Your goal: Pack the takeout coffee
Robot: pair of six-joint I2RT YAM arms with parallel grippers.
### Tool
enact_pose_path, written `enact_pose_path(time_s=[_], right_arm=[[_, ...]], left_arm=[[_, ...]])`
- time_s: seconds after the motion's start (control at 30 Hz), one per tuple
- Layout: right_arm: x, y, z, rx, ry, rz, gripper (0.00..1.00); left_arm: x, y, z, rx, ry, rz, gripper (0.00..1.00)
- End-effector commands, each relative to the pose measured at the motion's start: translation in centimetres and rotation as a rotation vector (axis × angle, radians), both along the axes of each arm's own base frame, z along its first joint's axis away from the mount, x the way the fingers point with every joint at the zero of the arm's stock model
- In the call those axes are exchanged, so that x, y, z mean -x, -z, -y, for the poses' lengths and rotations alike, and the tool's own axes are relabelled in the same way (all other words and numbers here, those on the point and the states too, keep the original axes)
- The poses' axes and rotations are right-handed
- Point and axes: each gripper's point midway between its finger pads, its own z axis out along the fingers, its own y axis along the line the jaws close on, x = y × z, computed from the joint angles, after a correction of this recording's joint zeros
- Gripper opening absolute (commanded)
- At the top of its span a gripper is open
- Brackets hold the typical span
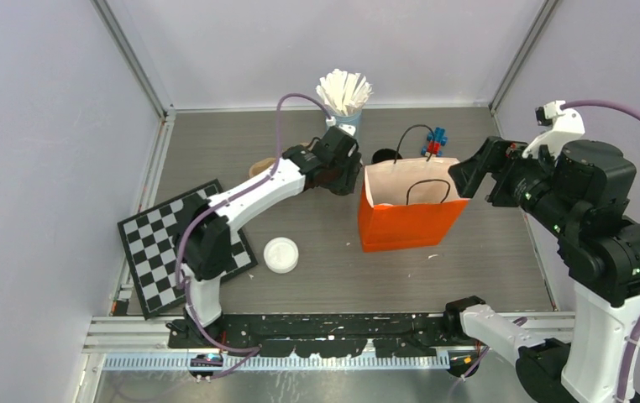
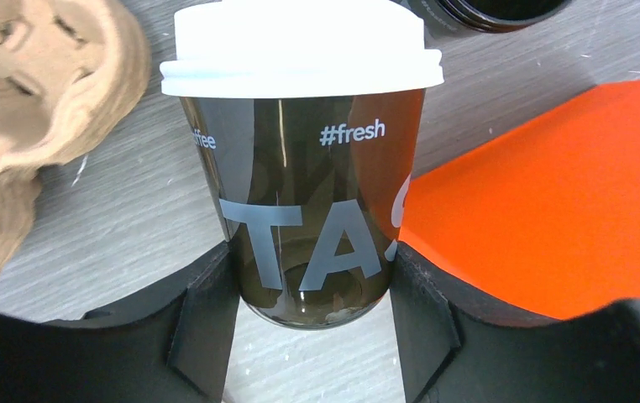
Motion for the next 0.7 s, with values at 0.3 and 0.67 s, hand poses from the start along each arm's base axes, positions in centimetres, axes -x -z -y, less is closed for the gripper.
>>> enact_pose_path(time_s=[0.3,0.67], right_arm=[[-4.4,-4.0,-7.1,-0.218,-0.27,0.083,0.96],[-3.9,-3.2,-14.1,-0.42,-0.667,-0.133,0.98]], left_arm=[[6.1,-16.0,-6.6,0.181,0.091,0.287,0.55],[17.4,-23.9,-5.7,0.514,0.631,0.447,0.55]])
